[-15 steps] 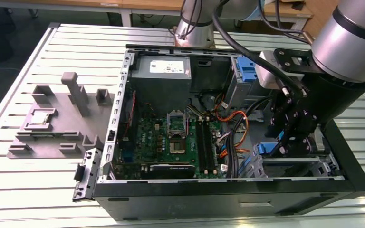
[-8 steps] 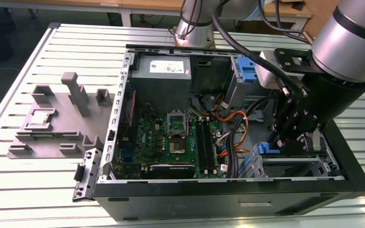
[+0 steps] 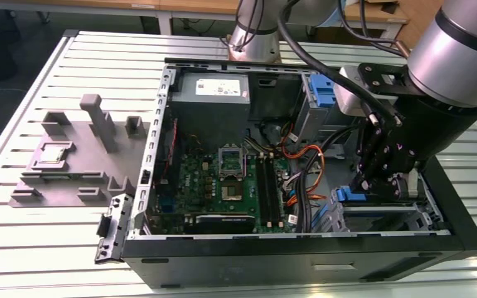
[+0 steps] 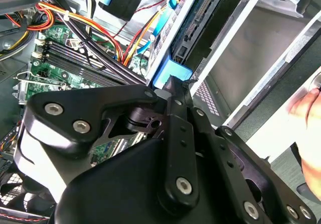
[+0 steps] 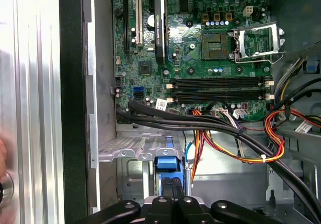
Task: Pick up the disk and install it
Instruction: 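Insert the disk into the insertion slot, then insert the first disk wire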
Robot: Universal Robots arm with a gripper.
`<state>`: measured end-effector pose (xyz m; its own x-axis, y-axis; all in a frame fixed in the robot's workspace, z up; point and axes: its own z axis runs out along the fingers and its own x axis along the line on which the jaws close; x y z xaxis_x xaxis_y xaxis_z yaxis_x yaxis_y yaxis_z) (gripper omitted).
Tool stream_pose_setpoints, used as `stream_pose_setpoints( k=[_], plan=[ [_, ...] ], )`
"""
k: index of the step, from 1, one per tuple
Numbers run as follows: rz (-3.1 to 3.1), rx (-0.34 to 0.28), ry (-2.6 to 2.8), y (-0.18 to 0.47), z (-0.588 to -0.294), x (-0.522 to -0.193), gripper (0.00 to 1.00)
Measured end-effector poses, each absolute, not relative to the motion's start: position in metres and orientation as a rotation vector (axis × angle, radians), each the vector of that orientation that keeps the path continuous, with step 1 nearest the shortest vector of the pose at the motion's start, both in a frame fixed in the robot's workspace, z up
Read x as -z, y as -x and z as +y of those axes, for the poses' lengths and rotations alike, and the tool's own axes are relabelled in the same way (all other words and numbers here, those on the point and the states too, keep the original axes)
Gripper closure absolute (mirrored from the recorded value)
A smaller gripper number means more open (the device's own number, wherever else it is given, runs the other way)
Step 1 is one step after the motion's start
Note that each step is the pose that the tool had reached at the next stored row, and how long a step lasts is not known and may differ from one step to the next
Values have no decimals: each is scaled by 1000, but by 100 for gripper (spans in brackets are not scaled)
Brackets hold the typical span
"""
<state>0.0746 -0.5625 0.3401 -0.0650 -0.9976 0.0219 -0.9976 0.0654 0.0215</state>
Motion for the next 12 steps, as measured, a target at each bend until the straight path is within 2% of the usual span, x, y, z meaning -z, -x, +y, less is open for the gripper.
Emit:
stream_pose_setpoints(
  k=[12],
  plan=[
    [-2270, 1, -2127, -77, -562, -340, 90]
  ],
)
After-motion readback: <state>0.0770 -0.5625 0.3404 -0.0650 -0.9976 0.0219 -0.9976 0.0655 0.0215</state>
